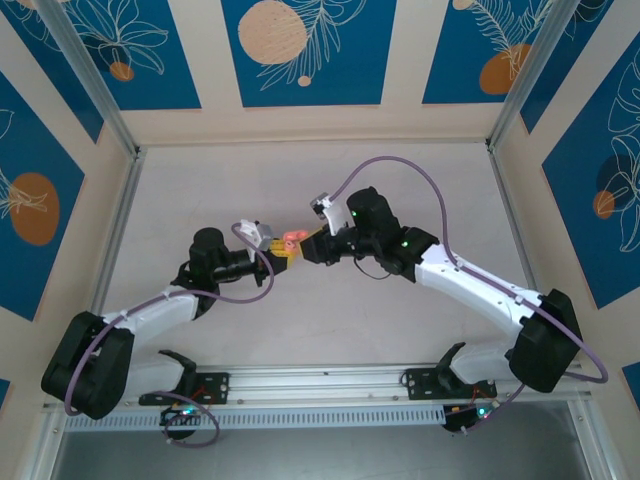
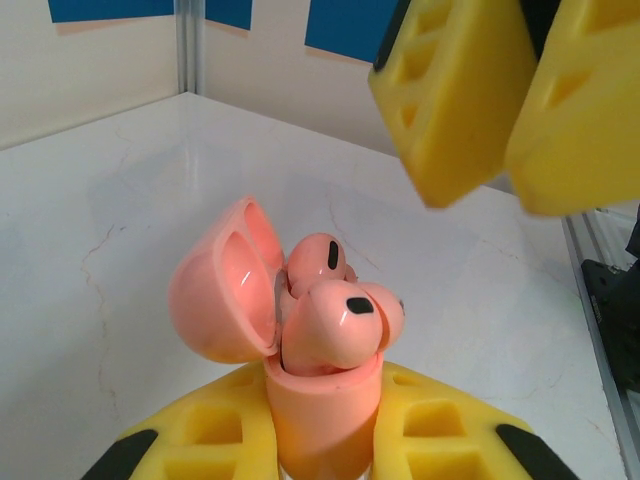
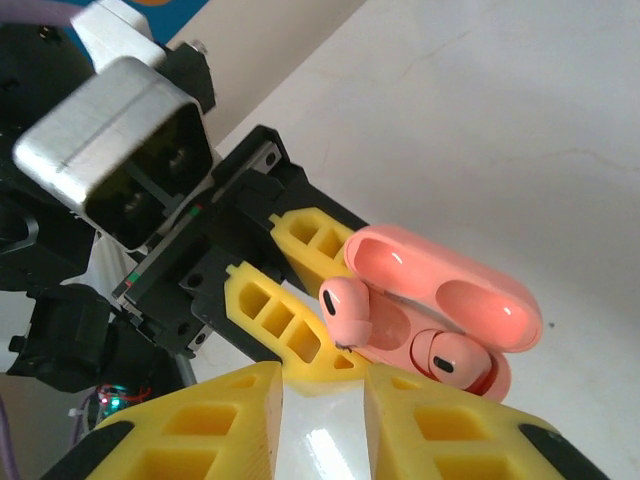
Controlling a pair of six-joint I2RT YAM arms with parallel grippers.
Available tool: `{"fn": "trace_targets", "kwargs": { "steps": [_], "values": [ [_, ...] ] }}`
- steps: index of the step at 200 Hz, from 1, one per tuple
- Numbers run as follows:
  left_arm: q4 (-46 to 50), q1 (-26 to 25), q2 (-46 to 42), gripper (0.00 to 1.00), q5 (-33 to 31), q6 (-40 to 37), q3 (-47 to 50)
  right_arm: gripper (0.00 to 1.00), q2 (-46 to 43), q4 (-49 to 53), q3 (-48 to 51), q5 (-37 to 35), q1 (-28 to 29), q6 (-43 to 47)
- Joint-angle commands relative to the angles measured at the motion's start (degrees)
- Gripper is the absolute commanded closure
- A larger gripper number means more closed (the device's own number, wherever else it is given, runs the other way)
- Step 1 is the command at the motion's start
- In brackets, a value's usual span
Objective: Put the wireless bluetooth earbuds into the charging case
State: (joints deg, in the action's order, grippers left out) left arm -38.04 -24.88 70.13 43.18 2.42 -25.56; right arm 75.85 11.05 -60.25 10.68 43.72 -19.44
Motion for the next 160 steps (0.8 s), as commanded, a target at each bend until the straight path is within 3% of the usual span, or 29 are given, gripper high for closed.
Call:
{"fn": "trace_targets", "kwargs": {
  "steps": [1, 160],
  "values": [
    [-0.4, -0.5, -1.3, 0.85, 0.0, -0.8, -1.0, 0.74, 0.8, 0.3, -1.6, 3.3, -0.4, -2.0],
    [0.3, -0.5, -1.3, 0.85, 0.2, -0.4, -1.5, 0.75, 4.6, -1.4, -3.0, 3.2, -1.2, -4.1]
  ]
}}
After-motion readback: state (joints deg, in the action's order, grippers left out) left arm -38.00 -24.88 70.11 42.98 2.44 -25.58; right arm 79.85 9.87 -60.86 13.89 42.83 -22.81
